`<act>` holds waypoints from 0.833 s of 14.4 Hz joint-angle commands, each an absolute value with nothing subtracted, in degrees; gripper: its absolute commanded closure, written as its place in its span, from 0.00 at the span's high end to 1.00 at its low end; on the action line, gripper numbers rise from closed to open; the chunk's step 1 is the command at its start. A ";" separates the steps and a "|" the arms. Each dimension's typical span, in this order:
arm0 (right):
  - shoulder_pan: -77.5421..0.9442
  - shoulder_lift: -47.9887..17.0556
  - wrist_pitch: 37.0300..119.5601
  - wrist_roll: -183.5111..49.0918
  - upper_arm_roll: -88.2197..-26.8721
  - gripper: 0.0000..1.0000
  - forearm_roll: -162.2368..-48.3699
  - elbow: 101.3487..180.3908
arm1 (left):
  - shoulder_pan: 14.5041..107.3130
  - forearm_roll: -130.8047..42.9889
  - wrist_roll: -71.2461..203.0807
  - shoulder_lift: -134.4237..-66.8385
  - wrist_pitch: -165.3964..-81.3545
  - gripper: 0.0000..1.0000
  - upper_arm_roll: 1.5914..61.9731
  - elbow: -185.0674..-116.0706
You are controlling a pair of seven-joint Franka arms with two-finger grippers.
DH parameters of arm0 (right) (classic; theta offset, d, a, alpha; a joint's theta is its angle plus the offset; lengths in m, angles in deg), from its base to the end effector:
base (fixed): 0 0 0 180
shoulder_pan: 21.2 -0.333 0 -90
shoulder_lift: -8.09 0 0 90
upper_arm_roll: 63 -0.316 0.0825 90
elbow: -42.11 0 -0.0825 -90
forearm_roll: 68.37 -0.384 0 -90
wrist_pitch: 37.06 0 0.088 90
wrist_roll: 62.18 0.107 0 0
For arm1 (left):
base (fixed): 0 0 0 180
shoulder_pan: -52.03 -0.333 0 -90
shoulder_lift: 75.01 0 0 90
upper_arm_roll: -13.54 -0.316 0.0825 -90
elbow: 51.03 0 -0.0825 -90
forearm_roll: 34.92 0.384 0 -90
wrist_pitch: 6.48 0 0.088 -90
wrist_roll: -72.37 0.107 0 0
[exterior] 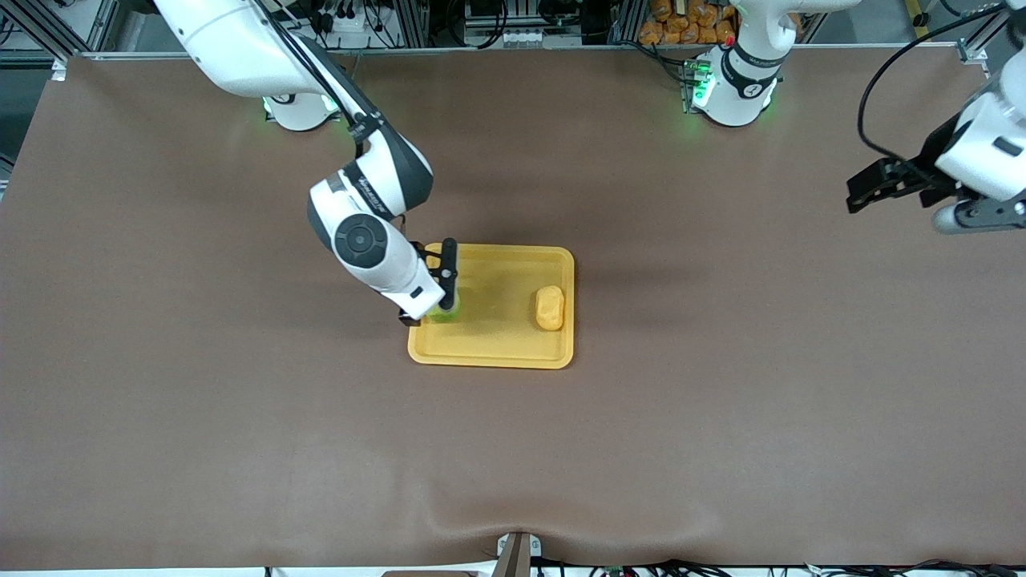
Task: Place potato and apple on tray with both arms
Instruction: 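Release the apple on the tray and lift the right gripper away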
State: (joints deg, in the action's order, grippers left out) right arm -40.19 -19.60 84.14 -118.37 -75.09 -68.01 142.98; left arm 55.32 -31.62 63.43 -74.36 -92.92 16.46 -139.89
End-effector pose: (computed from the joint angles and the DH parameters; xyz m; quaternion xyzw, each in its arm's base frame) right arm 0.5586 0.3237 0.2883 -0.7266 -0.6830 0.0473 0.0584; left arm 0.5423 -0.0527 0.6349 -0.9991 -0.0252 0.0115 0.0308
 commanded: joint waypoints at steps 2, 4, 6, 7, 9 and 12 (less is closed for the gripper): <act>-35.45 -12.50 78.17 -117.29 -75.65 1.00 -67.75 143.80 | 56.43 -32.89 63.84 -71.67 -91.82 1.00 15.65 -141.91; -33.16 -10.12 76.15 -117.20 -75.65 1.00 -68.02 143.36 | 56.25 -32.89 63.06 -70.18 -91.82 1.00 17.14 -143.31; -30.36 -7.75 74.48 -113.62 -75.65 1.00 -68.02 142.75 | 56.08 -32.89 62.88 -69.04 -91.47 1.00 17.41 -144.02; -29.47 -7.13 73.08 -111.94 -75.65 1.00 -68.02 141.79 | 55.99 -32.98 62.96 -68.95 -91.12 1.00 17.41 -143.85; -27.10 -7.12 69.30 -111.49 -75.56 1.00 -68.02 138.28 | 55.81 -32.98 62.96 -68.95 -90.76 1.00 17.41 -143.50; -22.27 -7.64 69.46 -107.73 -75.56 1.00 -71.51 133.62 | 55.11 -34.56 63.14 -69.21 -90.76 1.00 16.62 -143.49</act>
State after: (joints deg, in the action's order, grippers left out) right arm -25.56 -7.09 70.61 -110.88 -74.65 -68.94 137.00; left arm 56.00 -32.49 63.19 -70.14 -91.15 16.89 -142.57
